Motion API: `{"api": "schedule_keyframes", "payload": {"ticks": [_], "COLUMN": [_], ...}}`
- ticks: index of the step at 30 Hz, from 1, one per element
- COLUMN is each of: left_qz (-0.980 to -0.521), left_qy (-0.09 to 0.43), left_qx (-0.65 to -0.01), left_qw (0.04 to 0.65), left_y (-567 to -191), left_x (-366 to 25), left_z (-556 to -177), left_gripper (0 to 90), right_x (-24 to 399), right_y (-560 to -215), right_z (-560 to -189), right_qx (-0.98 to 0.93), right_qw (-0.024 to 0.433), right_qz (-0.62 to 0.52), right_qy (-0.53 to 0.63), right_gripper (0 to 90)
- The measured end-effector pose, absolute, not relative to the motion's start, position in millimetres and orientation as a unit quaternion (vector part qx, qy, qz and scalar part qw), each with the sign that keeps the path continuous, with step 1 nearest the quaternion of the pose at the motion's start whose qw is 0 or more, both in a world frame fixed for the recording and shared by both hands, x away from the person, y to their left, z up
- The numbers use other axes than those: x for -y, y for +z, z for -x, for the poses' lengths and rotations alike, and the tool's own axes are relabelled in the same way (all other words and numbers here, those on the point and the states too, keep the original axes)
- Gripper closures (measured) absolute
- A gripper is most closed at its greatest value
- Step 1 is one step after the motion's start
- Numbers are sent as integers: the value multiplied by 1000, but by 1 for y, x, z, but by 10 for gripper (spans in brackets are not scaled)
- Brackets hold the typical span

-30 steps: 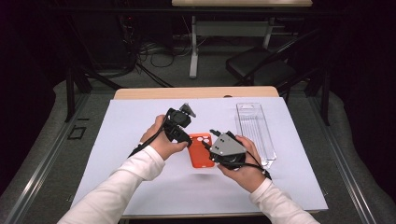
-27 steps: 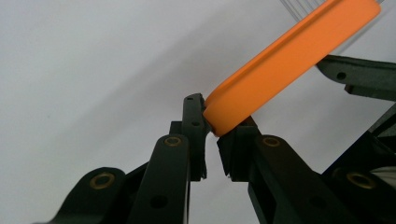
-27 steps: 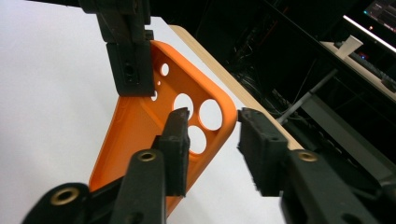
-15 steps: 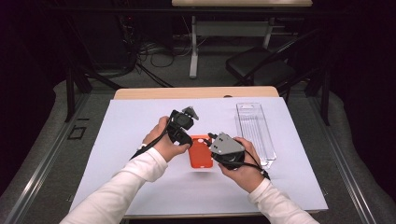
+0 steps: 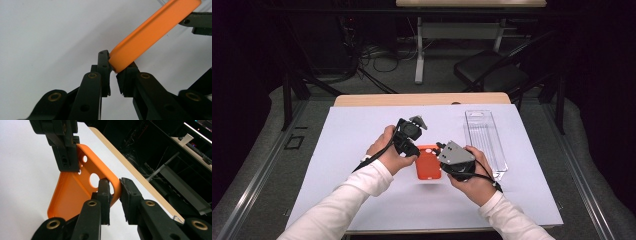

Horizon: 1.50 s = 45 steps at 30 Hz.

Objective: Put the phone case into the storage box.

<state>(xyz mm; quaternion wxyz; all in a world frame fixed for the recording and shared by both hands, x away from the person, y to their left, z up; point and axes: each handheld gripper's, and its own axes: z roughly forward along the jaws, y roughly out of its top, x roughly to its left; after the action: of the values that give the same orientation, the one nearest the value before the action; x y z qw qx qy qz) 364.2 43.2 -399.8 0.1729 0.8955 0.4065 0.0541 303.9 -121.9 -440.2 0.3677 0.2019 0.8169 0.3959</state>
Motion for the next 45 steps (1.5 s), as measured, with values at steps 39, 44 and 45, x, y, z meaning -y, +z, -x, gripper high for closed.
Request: {"api": "schedule_keyframes", "payload": {"ticks": [39, 44, 45], "left_qz": [-892, -890, -890], "left_qy": [27, 25, 24], "left_qx": [-405, -403, -402], "left_qw": [200, 213, 213], "left_y": [-395, -393, -394], "left_x": [-42, -43, -43], "left_z": [-363, -363, -363], "left_gripper": [785, 754, 751], "right_x": [123, 124, 125], "right_y": [-437, -437, -437], "right_z": [-300, -300, -300], "right_qx": [-807, -805, -804], "right_qw": [408, 410, 410], "right_qz": [-199, -198, -199], "right_qy": [378, 380, 381], "right_gripper": [818, 818, 818]}}
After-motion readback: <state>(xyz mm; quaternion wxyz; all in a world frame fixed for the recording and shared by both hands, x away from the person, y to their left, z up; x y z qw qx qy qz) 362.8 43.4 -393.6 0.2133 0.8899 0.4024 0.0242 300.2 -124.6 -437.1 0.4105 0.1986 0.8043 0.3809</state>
